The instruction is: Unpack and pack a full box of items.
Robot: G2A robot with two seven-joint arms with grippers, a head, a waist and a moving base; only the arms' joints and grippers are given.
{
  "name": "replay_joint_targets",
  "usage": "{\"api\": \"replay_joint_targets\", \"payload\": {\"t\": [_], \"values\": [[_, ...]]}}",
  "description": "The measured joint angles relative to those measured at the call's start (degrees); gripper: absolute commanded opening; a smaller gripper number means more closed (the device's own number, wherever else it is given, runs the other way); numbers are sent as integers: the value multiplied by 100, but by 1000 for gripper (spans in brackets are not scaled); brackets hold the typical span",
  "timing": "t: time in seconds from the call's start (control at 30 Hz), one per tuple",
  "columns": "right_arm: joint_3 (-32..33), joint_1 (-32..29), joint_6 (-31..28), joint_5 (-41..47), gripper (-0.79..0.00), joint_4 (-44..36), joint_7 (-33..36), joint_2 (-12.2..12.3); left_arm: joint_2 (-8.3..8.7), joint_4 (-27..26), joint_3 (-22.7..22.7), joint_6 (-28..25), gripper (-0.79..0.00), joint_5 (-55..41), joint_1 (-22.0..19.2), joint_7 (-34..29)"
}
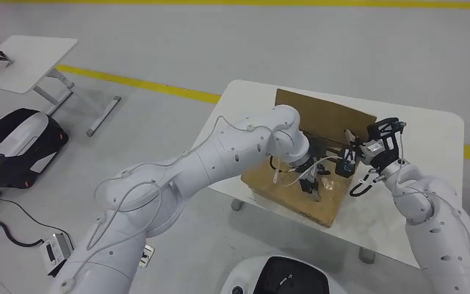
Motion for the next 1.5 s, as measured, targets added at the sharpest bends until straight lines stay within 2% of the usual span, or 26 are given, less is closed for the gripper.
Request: {"api": "replay_joint_targets", "payload": {"t": [0.3,0.33,0.37,0.43,0.47,0.5,0.57,0.6,0.7,0.83,0.87,0.9,0.93,1.0,1.03,1.07,1.27,1.5], "values": [[18,17,117,48,-785,106,-27,-7,297,-341,40,-31,-779,-267,-106,30],[15,22,130,51,-785,123,-27,-8,337,-399,12,-20,-767,-299,-112,20],[11,32,148,56,-785,152,-26,-12,395,-491,-32,-8,-717,-334,-118,8],[3,53,169,64,-785,203,-26,-17,493,-629,-117,19,-711,-393,-113,-20],[-1,70,177,73,-785,238,-26,-20,563,-735,-173,49,-680,-425,-101,-50],[-5,84,182,81,-785,263,-28,-23,619,-821,-218,71,-585,-446,-89,-72],[-14,117,188,86,-785,309,-28,-28,762,-1021,-343,160,-542,-464,-36,-151],[-15,131,190,91,-785,324,-26,-30,829,-1120,-401,208,-437,-488,11,-190],[-3,177,200,100,-785,361,-22,-32,1067,-1550,-563,345,-400,-589,236,-346],[20,238,214,121,-785,422,-26,-32,1380,-2168,-729,535,-25,-678,522,-536],[18,258,215,114,-776,440,-26,-33,1469,-2330,-780,584,0,-704,589,-585],[12,273,215,110,-686,454,-25,-36,1533,-2440,-821,619,0,-739,637,-620],[6,288,215,111,-523,468,-19,-38,1594,-2546,-864,652,0,-781,682,-653],[-9,323,194,129,-283,504,6,-44,1726,-2783,-952,720,0,-877,783,-721],[-14,337,187,136,-92,519,11,-46,1779,-2875,-980,741,0,-920,826,-741],[-21,352,177,139,0,536,12,-49,1848,-2974,-1010,763,0,-987,882,-763],[46,426,151,236,0,590,-11,-45,2141,-3163,-1063,917,0,-970,1112,-917],[324,270,297,-44,0,152,-137,55,2350,-3411,-1228,967,0,-1197,1350,-967]]}}
